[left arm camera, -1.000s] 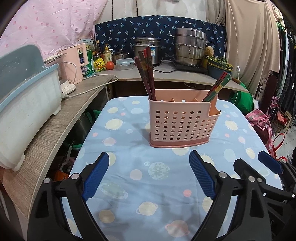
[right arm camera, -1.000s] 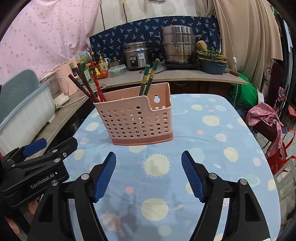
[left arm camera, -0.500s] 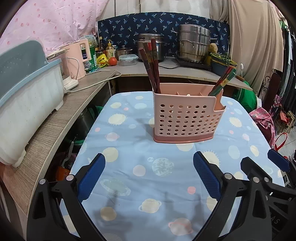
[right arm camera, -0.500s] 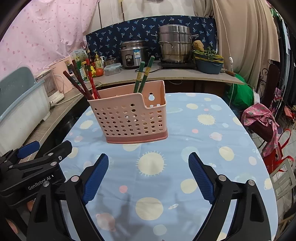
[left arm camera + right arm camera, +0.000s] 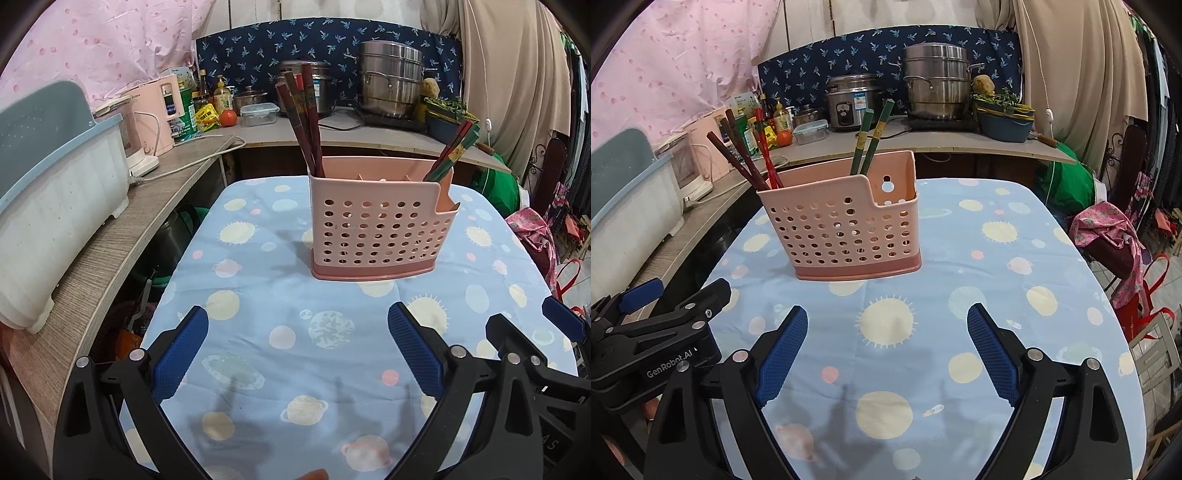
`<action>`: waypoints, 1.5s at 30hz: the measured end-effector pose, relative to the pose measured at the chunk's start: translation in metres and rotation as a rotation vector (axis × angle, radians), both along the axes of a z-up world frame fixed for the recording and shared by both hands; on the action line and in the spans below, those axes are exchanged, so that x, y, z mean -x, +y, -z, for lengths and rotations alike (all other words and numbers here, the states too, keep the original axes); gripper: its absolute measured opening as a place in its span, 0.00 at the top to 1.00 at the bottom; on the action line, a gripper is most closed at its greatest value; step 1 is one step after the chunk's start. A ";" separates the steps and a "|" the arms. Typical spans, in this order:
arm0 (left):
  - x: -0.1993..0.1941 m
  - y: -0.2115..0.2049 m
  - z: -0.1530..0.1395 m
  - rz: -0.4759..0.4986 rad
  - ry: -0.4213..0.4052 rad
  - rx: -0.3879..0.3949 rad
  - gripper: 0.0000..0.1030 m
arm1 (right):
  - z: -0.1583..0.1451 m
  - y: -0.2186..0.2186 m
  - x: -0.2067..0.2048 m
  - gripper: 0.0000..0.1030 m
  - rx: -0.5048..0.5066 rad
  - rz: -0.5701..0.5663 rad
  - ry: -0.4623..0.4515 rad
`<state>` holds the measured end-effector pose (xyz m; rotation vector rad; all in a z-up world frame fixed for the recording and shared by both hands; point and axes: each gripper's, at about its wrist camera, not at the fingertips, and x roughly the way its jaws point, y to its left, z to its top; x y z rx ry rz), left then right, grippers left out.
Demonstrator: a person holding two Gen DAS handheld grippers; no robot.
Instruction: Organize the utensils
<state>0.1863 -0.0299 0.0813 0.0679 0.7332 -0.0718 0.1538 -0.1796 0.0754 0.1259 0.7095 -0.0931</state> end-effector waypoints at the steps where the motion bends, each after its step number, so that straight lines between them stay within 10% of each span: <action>1: 0.000 0.000 0.001 -0.001 0.001 -0.002 0.09 | 0.000 0.000 0.000 0.18 0.002 0.000 0.002; 45: -0.008 0.000 0.006 -0.063 0.011 -0.061 0.09 | 0.009 -0.006 -0.006 0.18 0.005 0.016 0.019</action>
